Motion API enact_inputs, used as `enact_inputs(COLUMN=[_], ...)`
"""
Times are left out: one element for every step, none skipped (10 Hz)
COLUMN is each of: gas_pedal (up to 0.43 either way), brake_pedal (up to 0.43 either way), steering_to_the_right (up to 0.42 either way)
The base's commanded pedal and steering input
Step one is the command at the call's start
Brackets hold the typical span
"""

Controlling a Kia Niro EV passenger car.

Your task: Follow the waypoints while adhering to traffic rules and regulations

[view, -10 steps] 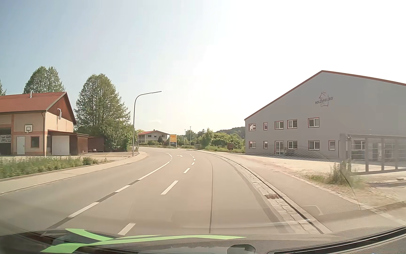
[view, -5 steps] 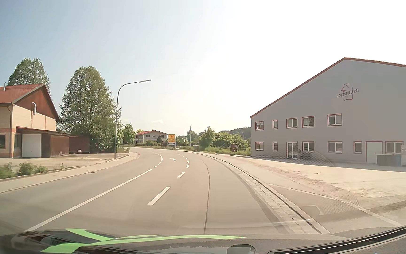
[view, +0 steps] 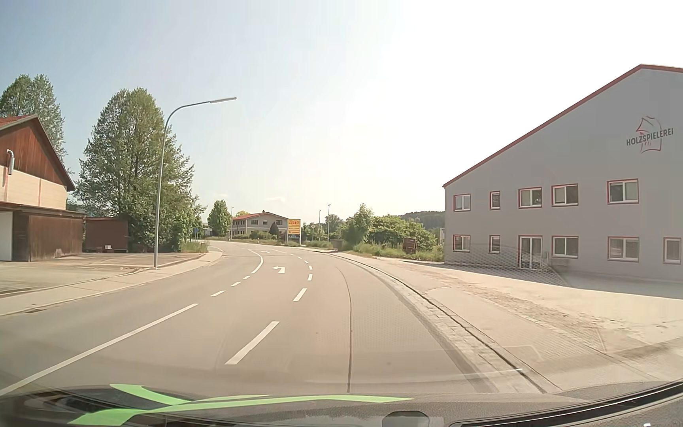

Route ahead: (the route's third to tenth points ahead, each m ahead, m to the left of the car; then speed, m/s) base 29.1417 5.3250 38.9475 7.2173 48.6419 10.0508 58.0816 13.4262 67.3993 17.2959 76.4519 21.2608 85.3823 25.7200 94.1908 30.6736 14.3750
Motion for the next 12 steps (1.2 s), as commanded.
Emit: enact_inputs(gas_pedal=[0.000, 0.000, 0.000, 0.000, 0.020, 0.039, 0.047, 0.079, 0.079, 0.087, 0.087, 0.098], brake_pedal=[0.000, 0.000, 0.000, 0.000, 0.000, 0.000, 0.000, 0.000, 0.000, 0.000, 0.000, 0.000], steering_to_the_right=[-0.023, -0.025, -0.026, -0.028, -0.030, -0.033, -0.035, -0.037, -0.037, -0.037, -0.037, -0.036])
